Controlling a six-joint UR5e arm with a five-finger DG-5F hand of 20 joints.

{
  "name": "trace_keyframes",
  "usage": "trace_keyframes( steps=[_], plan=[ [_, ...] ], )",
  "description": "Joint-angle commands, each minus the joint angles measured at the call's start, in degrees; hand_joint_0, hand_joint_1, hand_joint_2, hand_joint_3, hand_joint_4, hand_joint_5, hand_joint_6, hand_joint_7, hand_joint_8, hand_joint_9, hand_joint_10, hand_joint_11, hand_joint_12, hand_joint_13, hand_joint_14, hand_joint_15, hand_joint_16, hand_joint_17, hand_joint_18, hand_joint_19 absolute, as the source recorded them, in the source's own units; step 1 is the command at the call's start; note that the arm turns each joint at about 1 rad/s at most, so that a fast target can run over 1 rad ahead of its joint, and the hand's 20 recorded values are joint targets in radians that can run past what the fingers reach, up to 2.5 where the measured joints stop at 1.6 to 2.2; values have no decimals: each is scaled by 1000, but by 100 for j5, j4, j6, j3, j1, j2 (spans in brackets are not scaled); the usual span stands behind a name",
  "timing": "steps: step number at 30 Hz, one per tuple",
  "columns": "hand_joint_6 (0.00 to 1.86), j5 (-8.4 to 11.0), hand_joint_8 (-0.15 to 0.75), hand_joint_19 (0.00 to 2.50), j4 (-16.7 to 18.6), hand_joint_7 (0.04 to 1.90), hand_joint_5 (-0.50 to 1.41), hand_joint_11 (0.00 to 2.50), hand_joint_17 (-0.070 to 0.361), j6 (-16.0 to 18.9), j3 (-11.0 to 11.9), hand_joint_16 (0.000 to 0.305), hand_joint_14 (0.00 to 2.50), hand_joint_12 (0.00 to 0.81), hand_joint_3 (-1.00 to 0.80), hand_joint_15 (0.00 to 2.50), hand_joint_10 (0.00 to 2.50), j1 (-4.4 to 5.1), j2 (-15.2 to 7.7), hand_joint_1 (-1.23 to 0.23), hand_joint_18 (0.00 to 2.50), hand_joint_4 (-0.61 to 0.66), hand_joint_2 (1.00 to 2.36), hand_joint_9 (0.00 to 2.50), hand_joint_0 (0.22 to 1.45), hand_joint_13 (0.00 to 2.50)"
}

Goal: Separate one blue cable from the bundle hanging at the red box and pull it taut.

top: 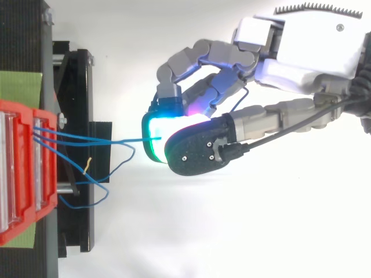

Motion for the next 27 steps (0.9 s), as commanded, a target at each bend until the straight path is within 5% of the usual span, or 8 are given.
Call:
trace_keyframes(
  steps=[1, 27],
  plan=[
    [963, 0, 235, 428, 0, 1110, -225, 764, 86, 0, 0, 38, 15, 300, -315, 406, 20, 0, 5, -691, 483, -162, 1015, 930, 722, 681],
    [963, 9, 236, 427, 0, 1108, -225, 747, 85, 0, 0, 38, 16, 302, -308, 404, 22, 0, -4, -691, 469, -154, 1016, 922, 720, 675]
  ],
)
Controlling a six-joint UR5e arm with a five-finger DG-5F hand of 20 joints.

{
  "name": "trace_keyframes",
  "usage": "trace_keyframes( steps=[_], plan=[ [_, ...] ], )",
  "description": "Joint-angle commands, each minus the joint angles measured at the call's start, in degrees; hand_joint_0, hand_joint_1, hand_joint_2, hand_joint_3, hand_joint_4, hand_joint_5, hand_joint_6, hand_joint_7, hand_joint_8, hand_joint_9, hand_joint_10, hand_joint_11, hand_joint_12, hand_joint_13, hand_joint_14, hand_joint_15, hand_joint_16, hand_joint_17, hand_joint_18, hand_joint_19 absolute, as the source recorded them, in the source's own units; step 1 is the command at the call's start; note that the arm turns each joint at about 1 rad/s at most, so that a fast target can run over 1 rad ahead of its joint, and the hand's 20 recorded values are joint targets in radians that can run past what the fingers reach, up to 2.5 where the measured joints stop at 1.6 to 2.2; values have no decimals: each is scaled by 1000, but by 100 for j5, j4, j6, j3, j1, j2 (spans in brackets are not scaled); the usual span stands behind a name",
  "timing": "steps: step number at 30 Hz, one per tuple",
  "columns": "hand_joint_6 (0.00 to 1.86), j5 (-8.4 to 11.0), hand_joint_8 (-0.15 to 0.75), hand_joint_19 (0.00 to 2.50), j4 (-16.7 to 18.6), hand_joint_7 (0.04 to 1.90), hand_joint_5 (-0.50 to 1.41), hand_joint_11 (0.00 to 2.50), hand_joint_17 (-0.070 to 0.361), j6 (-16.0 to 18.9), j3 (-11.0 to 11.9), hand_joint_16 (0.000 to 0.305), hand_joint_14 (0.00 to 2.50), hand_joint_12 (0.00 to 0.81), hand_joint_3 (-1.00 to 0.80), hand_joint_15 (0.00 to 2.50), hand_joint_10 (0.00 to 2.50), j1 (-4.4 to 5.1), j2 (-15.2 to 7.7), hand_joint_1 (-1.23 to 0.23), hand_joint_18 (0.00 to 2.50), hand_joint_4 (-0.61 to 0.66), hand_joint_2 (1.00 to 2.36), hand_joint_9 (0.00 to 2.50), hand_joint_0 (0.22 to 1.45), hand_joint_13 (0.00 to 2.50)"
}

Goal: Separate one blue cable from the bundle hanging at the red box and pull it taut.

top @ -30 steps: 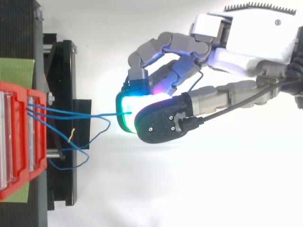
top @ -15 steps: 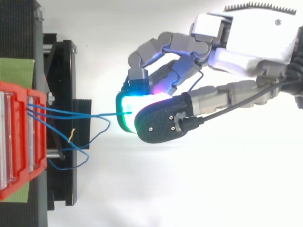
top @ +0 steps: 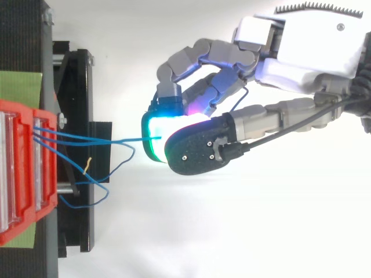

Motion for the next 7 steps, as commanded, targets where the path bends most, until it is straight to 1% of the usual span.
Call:
trace_keyframes(
  steps=[1, 7],
  plan=[
    [963, 0, 236, 428, 0, 1109, -224, 760, 85, 0, 0, 38, 15, 303, -308, 406, 22, 0, 2, -691, 470, -155, 1016, 921, 720, 675],
    [963, 0, 237, 428, 0, 1106, -224, 759, 85, 0, 0, 38, 15, 301, -305, 402, 23, 0, 2, -692, 471, -150, 1016, 920, 719, 675]
  ],
)
